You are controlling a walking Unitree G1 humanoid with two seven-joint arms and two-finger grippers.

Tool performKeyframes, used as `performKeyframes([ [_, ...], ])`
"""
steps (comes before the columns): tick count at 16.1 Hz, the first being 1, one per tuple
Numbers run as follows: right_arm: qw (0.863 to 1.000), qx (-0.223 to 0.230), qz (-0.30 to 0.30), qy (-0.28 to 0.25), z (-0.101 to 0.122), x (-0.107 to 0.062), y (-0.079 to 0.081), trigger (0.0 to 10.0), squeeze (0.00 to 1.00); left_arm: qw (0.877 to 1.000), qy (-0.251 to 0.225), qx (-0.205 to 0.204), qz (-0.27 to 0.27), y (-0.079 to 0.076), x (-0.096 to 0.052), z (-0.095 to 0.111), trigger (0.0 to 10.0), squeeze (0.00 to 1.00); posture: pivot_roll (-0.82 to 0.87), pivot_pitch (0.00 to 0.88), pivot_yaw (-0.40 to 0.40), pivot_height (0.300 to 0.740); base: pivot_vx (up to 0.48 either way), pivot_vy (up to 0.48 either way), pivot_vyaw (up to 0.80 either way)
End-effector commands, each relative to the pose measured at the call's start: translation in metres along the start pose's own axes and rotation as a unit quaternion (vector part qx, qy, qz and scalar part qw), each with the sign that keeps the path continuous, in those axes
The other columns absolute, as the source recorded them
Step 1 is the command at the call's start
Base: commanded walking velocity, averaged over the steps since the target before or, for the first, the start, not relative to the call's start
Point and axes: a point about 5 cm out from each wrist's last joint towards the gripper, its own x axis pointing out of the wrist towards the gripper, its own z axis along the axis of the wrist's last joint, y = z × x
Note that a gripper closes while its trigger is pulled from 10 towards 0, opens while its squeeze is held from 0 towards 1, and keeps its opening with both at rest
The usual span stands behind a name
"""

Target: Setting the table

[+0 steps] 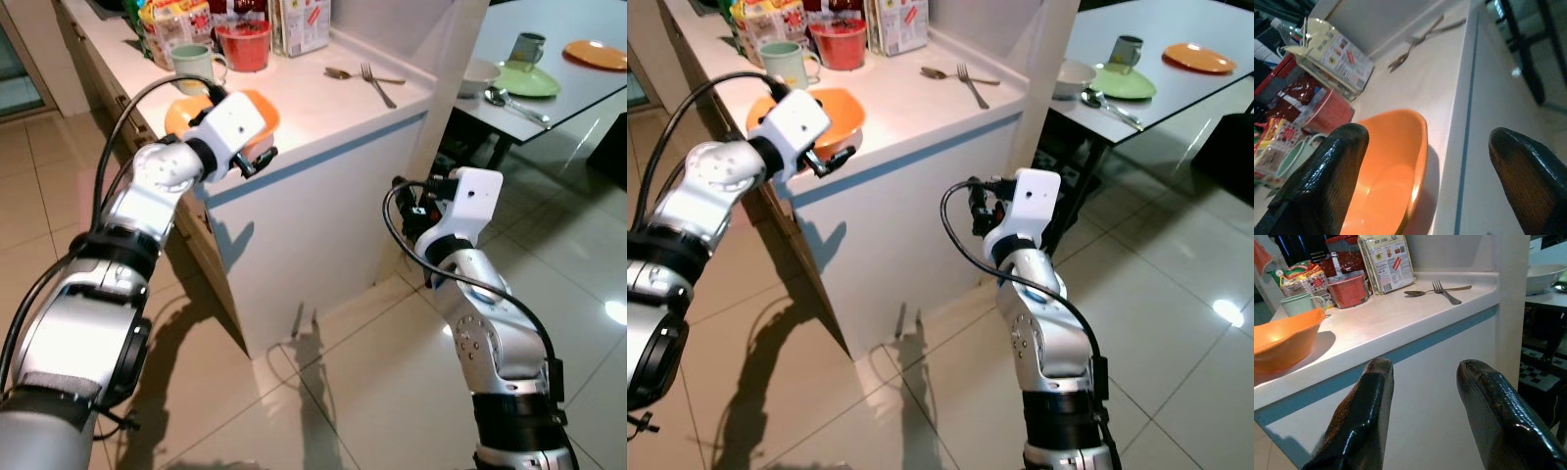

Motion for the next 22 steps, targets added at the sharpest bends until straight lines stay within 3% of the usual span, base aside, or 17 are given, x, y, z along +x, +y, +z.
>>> performKeyframes([
  [1,1.000,-0.006,0.003,-0.002,0.003,-0.003,-0.001,10.0,0.00,1.000,0.019,0.022,0.007,0.000,0.003,-0.001,10.0,0.00,-0.02,0.000,0.019,0.740,0.000,0.000,0.00],
  [4,1.000,-0.010,0.004,0.000,0.003,-0.004,-0.001,10.0,0.00,0.997,0.063,0.037,-0.003,-0.011,0.007,-0.012,10.0,0.00,-0.03,0.000,0.017,0.740,0.000,0.000,0.00],
  [10,1.000,-0.019,0.015,0.002,0.008,-0.006,0.000,10.0,0.00,0.995,0.090,0.024,0.036,-0.003,0.010,-0.011,10.0,0.00,-0.06,0.000,0.026,0.740,0.000,0.000,0.00],
  [11,0.999,-0.025,0.030,0.005,0.008,-0.008,0.002,10.0,0.00,0.995,0.091,0.022,0.045,-0.001,0.010,-0.011,10.0,0.00,-0.07,0.000,0.031,0.740,0.000,0.000,0.00],
  [13,0.989,-0.060,0.133,0.037,0.004,-0.019,0.014,10.0,0.00,0.993,0.100,0.022,0.052,0.003,0.009,-0.012,10.0,0.00,-0.08,0.000,0.040,0.740,0.000,0.000,0.00],
  [20,0.966,-0.103,0.210,0.108,-0.001,-0.043,0.013,10.0,0.00,0.991,0.122,0.027,0.049,0.003,0.009,-0.014,10.0,0.00,-0.12,0.000,0.050,0.740,0.000,0.000,0.00],
  [22,0.970,-0.105,0.196,0.101,0.002,-0.046,0.014,10.0,0.00,0.990,0.124,0.030,0.054,0.003,0.011,-0.011,10.0,0.00,-0.14,0.000,0.054,0.740,0.000,0.000,0.00],
])
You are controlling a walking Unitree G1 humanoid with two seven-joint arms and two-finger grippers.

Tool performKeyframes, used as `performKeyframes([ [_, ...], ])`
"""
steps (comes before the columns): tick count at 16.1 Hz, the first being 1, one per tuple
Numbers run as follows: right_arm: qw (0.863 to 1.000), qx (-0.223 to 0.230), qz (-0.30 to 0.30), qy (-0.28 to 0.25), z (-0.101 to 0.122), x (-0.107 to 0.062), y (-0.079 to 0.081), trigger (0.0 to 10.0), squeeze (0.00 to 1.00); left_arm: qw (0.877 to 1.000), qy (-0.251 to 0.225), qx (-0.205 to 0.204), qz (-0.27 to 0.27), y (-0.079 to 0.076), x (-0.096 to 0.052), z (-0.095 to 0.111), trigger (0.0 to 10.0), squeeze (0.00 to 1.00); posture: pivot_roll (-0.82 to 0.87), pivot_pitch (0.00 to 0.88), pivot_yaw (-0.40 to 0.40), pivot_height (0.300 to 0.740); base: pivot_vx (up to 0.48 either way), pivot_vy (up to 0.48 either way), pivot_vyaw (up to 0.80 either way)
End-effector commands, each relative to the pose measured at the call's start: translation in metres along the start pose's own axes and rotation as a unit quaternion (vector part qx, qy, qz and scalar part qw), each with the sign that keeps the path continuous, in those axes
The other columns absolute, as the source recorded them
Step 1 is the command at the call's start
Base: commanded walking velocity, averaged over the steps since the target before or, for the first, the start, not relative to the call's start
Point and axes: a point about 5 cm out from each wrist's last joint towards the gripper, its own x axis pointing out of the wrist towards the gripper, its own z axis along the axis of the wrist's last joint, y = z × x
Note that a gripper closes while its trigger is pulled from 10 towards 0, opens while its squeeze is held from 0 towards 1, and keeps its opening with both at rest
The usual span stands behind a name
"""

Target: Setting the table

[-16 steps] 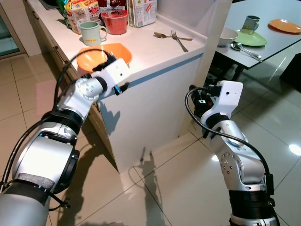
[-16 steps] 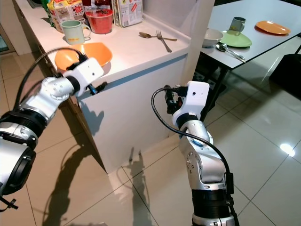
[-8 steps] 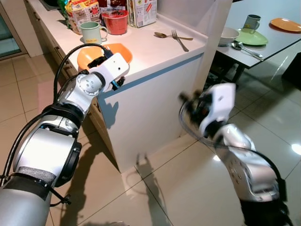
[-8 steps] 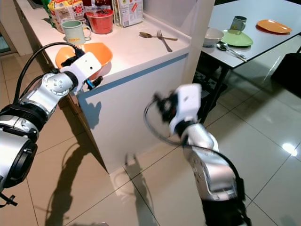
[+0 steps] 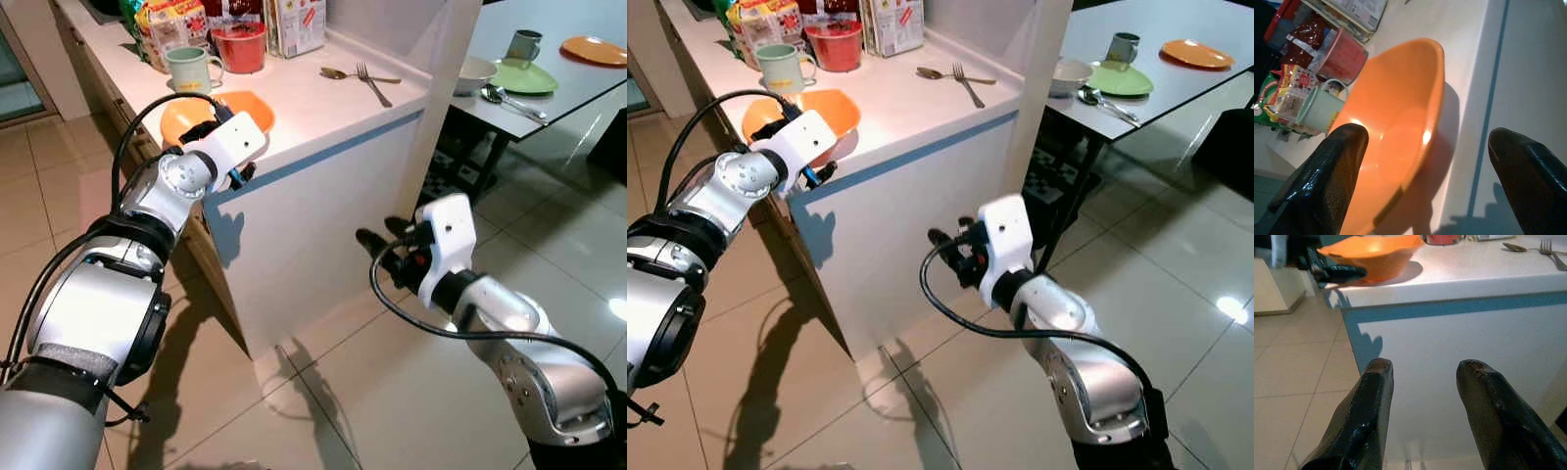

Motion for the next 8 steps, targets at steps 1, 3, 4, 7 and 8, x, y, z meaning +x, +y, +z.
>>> performKeyframes([
  [1,1.000,-0.005,-0.005,-0.013,0.008,-0.005,0.004,10.0,0.00,1.000,-0.003,0.005,0.014,0.007,0.001,0.009,10.0,0.00,-0.14,0.000,0.056,0.740,0.000,0.000,0.00],
  [3,1.000,-0.001,-0.004,-0.013,0.008,-0.011,0.009,10.0,0.00,1.000,-0.003,0.009,0.017,0.007,0.001,0.010,10.0,0.00,-0.15,0.026,0.051,0.740,0.000,0.000,0.00],
  [4,1.000,0.000,-0.003,-0.011,0.007,-0.013,0.011,10.0,0.00,1.000,-0.003,0.011,0.020,0.008,0.001,0.010,10.0,0.00,-0.15,0.041,0.048,0.740,0.000,0.000,0.00],
  [7,1.000,0.011,-0.001,-0.007,0.007,-0.019,0.018,10.0,0.00,0.999,0.002,0.019,0.029,0.010,0.001,0.009,10.0,0.00,-0.15,0.079,0.043,0.740,0.000,0.000,0.00],
  [8,1.000,0.015,-0.002,-0.006,0.007,-0.022,0.020,10.0,0.00,0.999,-0.001,0.017,0.033,0.011,0.001,0.010,10.0,0.00,-0.15,0.093,0.042,0.740,0.000,0.000,0.00],
])
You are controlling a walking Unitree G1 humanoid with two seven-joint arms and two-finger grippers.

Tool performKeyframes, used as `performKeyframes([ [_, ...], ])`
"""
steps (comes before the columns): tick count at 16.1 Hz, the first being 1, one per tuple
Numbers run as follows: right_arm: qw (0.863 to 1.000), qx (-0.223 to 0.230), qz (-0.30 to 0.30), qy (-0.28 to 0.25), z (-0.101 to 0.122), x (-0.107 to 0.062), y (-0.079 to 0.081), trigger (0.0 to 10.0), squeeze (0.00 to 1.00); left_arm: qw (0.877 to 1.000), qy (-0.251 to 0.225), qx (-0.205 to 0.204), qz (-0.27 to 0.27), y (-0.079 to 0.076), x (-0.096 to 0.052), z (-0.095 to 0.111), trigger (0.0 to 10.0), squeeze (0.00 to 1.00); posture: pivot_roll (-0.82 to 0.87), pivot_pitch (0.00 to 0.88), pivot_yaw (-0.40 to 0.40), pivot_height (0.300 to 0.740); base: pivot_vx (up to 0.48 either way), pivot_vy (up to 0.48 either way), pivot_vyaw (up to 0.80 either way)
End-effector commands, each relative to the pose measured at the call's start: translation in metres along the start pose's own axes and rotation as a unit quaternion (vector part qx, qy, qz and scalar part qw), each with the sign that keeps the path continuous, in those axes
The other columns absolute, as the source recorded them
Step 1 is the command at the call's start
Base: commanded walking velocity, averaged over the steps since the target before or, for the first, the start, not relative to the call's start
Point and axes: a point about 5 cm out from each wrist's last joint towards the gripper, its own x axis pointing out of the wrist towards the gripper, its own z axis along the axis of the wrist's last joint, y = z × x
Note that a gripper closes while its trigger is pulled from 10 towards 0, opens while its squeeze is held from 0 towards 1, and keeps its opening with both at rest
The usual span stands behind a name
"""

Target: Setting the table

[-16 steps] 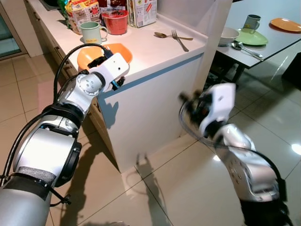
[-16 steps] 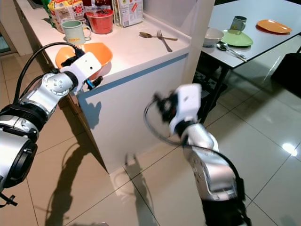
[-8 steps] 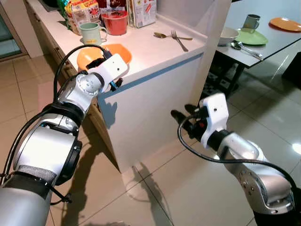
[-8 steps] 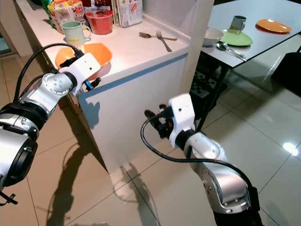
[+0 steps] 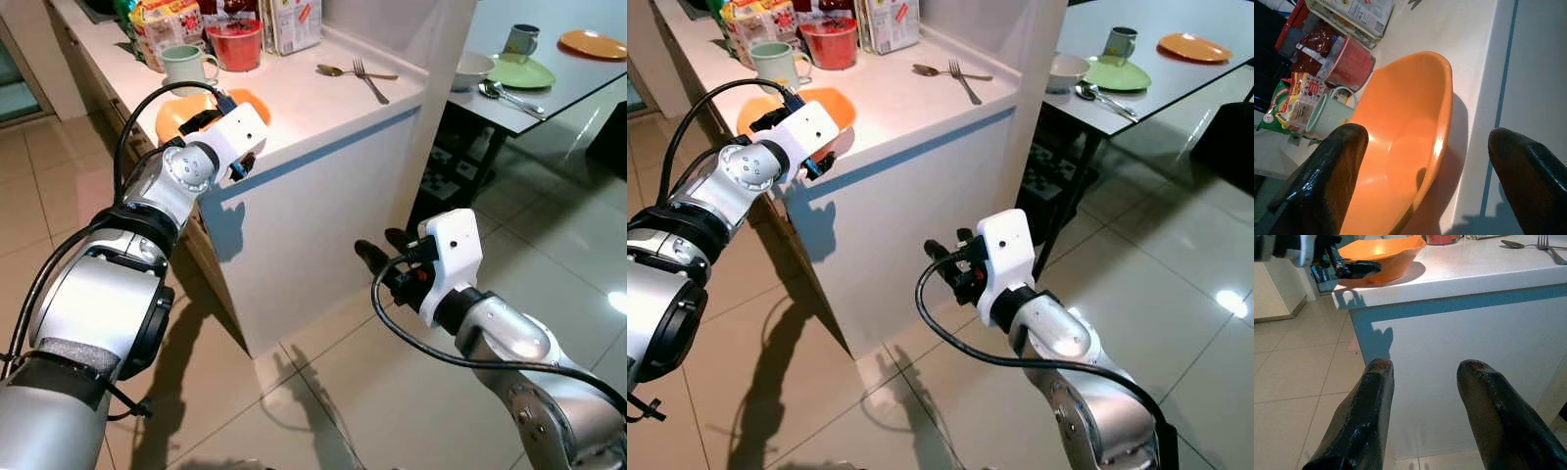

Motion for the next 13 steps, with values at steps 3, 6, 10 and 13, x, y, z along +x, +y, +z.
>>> performKeyframes([
  [3,1.000,0.008,0.001,0.005,0.000,-0.006,0.005,10.0,0.00,1.000,0.005,0.009,0.014,0.006,0.000,0.003,10.0,0.00,-0.17,0.126,0.045,0.740,0.000,0.000,0.00],
  [6,1.000,0.019,-0.003,0.019,-0.002,-0.016,0.013,10.0,0.00,1.000,0.011,0.014,0.011,0.005,0.000,0.002,10.0,0.00,-0.18,0.168,0.051,0.740,0.000,0.000,0.00],
  [10,0.999,0.023,-0.013,0.025,-0.003,-0.020,0.013,10.0,0.00,0.999,0.020,0.010,0.023,0.005,0.000,-0.002,10.0,0.00,-0.18,0.187,0.051,0.740,0.000,0.000,0.00],
  [13,0.999,0.029,-0.016,0.029,-0.003,-0.022,0.015,10.0,0.00,0.997,0.033,-0.002,0.071,0.021,-0.003,-0.005,10.0,0.00,-0.18,0.188,0.050,0.740,0.000,0.000,0.00],
])
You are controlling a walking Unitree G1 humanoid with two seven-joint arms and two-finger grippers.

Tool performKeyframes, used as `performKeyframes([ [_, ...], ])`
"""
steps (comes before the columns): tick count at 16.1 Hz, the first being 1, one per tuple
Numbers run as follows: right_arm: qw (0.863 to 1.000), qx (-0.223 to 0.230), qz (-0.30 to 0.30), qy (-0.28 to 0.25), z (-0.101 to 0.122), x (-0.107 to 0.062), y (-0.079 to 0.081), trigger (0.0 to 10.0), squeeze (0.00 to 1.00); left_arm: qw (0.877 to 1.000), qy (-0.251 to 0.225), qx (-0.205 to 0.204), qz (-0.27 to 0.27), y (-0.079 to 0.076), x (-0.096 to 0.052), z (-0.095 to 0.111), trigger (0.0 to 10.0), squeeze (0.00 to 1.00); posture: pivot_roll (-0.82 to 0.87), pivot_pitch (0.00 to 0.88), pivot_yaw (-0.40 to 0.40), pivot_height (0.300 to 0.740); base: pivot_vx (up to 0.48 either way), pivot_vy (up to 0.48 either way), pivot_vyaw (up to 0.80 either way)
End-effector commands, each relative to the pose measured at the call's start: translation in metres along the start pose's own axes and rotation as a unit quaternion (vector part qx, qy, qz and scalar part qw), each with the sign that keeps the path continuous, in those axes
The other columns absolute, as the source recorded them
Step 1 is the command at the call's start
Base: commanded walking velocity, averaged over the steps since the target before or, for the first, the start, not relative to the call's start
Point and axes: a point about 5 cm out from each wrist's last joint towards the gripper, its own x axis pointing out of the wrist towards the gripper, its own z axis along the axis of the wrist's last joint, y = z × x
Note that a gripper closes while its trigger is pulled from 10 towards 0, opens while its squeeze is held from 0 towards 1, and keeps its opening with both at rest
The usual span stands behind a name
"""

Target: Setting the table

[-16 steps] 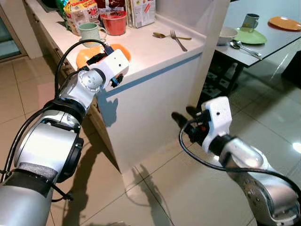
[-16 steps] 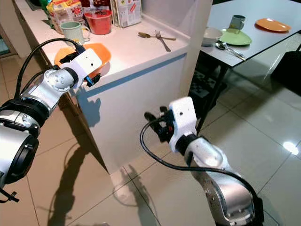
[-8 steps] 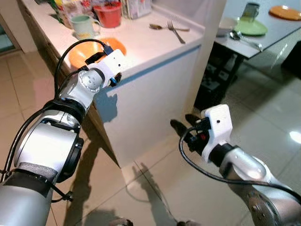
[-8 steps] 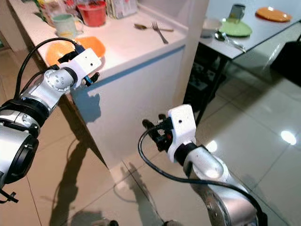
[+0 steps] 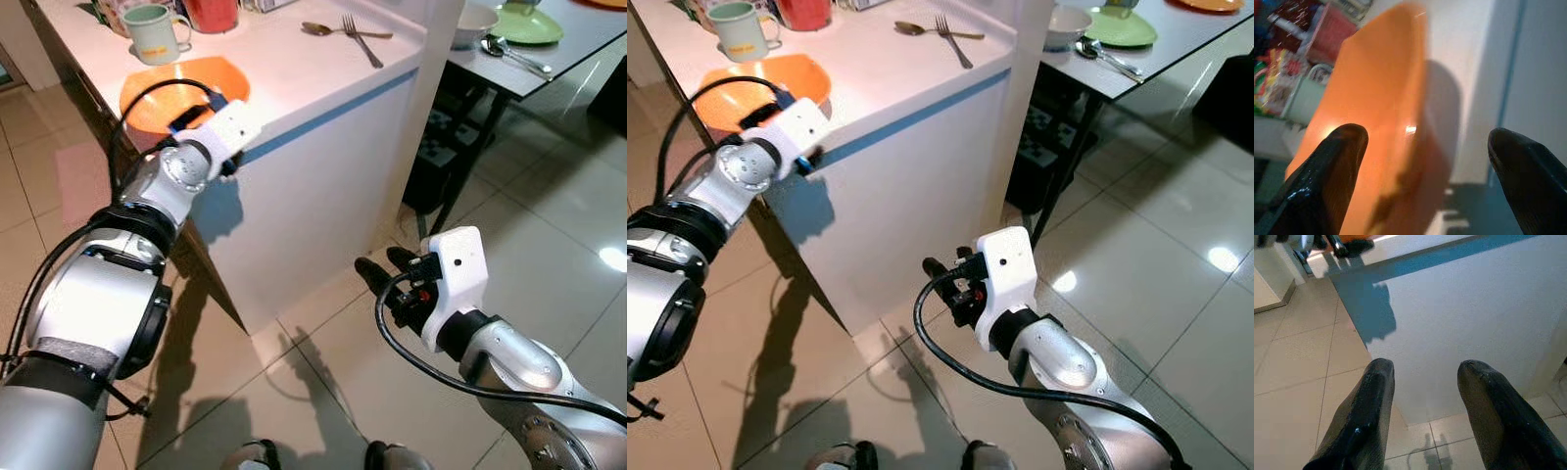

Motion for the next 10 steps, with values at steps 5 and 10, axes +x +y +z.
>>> performKeyframes([
  [5,1.000,0.006,-0.006,0.002,0.0010,-0.0025,0.0009,10.0,0.00,0.999,0.002,-0.017,0.036,0.0163,-0.0006,0.0039,0.0,0.00,-0.18,0.186,0.051,0.740,0.000,0.000,0.00],
  [10,1.000,0.006,-0.005,0.004,0.0001,0.0004,0.0010,10.0,0.00,0.999,-0.006,-0.026,0.037,0.0177,-0.0004,0.0070,0.0,0.00,-0.18,0.173,0.053,0.740,0.000,0.000,0.00],
])
